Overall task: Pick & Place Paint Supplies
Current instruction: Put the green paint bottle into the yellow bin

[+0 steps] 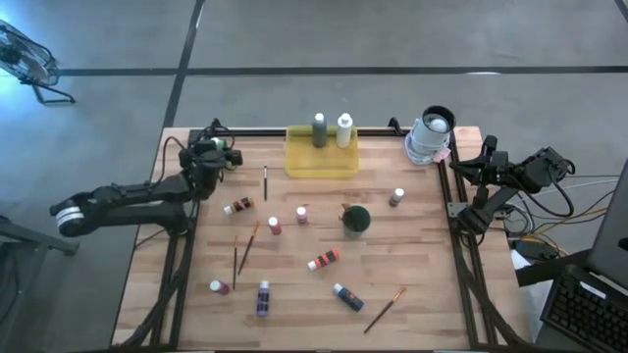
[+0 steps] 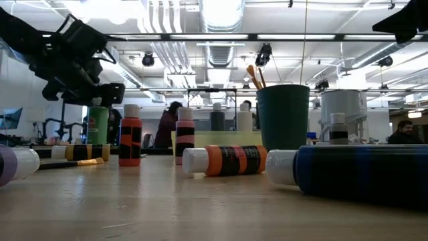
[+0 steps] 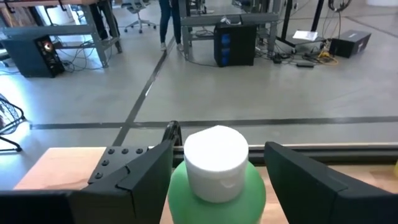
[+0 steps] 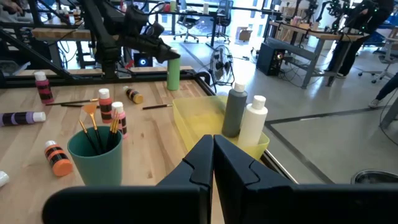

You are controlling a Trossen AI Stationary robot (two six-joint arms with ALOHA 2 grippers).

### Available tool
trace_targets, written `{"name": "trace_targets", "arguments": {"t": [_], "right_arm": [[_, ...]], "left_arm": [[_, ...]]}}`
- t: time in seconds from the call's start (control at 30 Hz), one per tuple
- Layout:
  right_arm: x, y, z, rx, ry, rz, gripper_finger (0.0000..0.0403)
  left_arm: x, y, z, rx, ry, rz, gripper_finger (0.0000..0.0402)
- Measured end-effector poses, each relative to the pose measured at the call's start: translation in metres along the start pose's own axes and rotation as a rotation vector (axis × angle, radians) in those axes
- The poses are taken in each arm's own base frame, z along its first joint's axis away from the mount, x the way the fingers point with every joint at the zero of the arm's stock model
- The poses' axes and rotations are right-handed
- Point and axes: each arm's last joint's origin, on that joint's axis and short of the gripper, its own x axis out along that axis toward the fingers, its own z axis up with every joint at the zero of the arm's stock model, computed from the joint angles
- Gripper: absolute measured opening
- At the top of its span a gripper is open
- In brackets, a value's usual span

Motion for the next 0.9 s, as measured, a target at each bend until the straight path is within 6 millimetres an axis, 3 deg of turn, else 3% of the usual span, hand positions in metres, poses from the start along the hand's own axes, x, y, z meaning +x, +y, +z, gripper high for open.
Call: {"name": "trace_targets", "arguments": {"t": [0.33,0.6,0.9], "right_arm": [[0.0,0.0,0.0,0.0,0.0,0.0,0.0008],[0.0,0.0,0.0,0.0,0.0,0.0,0.0008],[0.0001,0.0001,-0.0001,-0.001,0.001,0.0,0.0008]], "left_arm": [[0.0018,-0.0001,-0.0008,-0.002,0.003,0.009,0.0212],[0.0019,-0.0002,0.0,-0.012,-0.002,0.009,0.0121],[0.0019,-0.001,-0.0001,0.037,0.007,-0.018,0.012]]}}
